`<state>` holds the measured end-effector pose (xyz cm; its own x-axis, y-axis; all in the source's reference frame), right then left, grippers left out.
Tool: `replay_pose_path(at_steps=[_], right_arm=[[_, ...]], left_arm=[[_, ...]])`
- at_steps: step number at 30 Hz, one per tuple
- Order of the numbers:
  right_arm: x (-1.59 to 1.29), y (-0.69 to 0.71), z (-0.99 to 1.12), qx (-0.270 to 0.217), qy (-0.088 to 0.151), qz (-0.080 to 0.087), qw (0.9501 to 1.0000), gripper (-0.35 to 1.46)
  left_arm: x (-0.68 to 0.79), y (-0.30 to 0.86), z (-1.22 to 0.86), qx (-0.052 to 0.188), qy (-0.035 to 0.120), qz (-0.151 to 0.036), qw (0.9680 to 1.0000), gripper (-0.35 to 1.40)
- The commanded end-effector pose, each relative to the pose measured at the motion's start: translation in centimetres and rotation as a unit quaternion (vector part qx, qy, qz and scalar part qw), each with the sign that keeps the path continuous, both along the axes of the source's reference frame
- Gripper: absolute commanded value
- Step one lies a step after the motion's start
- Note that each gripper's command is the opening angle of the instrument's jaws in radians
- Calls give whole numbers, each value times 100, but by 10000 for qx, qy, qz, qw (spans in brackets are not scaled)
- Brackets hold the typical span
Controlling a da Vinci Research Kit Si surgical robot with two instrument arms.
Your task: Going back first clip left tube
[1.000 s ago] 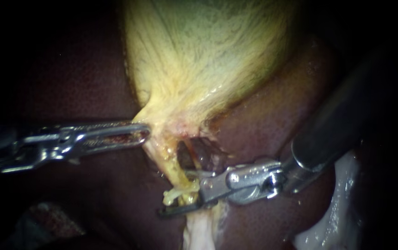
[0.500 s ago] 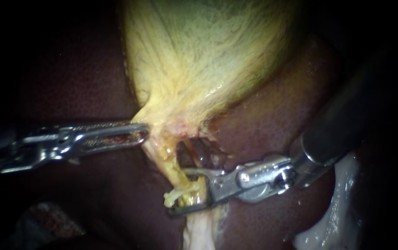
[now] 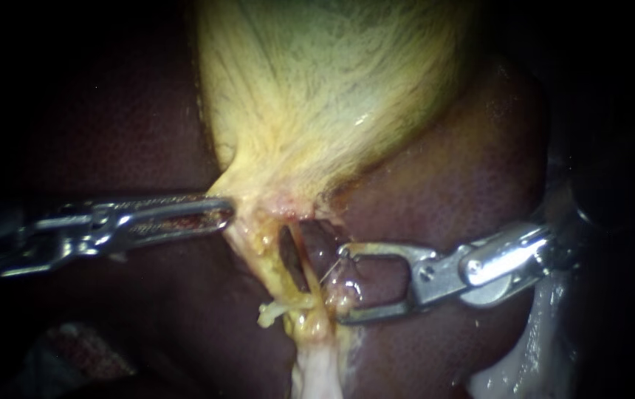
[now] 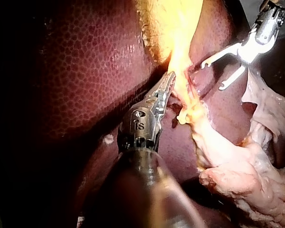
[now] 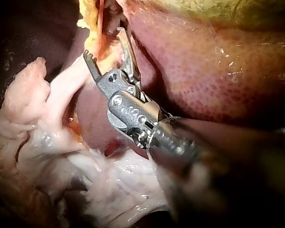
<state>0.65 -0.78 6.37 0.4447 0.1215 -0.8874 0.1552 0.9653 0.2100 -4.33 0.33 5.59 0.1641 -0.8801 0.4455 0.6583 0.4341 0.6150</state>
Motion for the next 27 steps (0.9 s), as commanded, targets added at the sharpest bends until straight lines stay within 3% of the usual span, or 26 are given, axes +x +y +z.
replay_pose_path(at_steps=[1, 14, 27], right_arm=[[-2, 1, -3, -87, 15, -58, 9999, 60], [-27, 6, -24, -636, 214, -421, 9969, 60], [-29, 17, -33, -647, 219, -427, 9968, 60]], left_arm=[[0, 0, 0, -1, -1, 1, 10000, -16], [0, 2, 5, -2, -2, 3, 10000, -16], [-4, -1, 18, -19, -5, 10, 10000, -15]])
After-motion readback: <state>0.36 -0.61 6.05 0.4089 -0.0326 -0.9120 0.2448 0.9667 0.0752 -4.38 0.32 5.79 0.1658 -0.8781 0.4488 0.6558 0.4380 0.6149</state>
